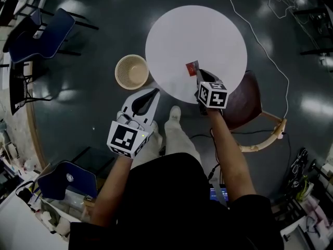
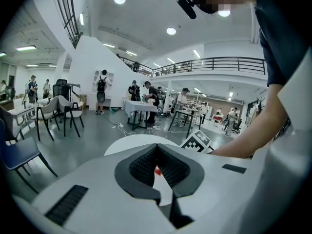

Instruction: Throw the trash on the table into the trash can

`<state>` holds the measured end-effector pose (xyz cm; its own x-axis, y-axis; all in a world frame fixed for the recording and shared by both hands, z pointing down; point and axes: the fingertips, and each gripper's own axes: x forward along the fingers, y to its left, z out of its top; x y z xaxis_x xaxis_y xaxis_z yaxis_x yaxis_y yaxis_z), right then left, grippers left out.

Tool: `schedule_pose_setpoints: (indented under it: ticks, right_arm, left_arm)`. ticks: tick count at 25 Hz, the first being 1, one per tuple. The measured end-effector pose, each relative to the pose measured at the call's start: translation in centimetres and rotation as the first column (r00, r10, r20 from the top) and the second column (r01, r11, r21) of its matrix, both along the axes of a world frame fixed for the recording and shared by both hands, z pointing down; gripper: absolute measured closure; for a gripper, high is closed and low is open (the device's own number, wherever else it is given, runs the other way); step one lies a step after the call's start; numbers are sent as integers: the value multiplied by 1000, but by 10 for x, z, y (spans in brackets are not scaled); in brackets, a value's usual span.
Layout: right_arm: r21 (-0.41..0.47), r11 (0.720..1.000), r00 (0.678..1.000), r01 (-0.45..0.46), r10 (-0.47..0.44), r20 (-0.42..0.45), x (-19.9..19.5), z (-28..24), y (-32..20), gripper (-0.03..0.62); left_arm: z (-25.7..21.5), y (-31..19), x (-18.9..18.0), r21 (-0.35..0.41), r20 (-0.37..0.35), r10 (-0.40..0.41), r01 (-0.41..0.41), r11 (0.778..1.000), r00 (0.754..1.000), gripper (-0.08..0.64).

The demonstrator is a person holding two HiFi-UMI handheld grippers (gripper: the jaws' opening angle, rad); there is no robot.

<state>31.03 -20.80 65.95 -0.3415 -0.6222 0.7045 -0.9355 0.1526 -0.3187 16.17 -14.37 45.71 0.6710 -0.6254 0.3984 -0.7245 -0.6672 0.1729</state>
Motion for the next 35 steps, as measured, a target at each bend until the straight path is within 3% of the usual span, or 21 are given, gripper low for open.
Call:
schedule_pose_setpoints:
  ticks: [15, 24, 35]
  right_arm:
    - [42, 999, 999, 23, -25, 48, -40, -19, -11, 572]
    - [63, 998, 999, 23, -25, 41, -107, -32, -10, 572]
    - [69, 994, 994, 83, -88, 67, -228, -33, -17, 572]
  left_arm:
    - [-3, -8, -55, 22, 18, -78, 78, 997, 997, 545]
    - [-6, -9, -128, 9, -16, -93, 93, 996, 996, 545]
    - [19, -21, -214, -8, 13, -85, 85, 996, 996, 545]
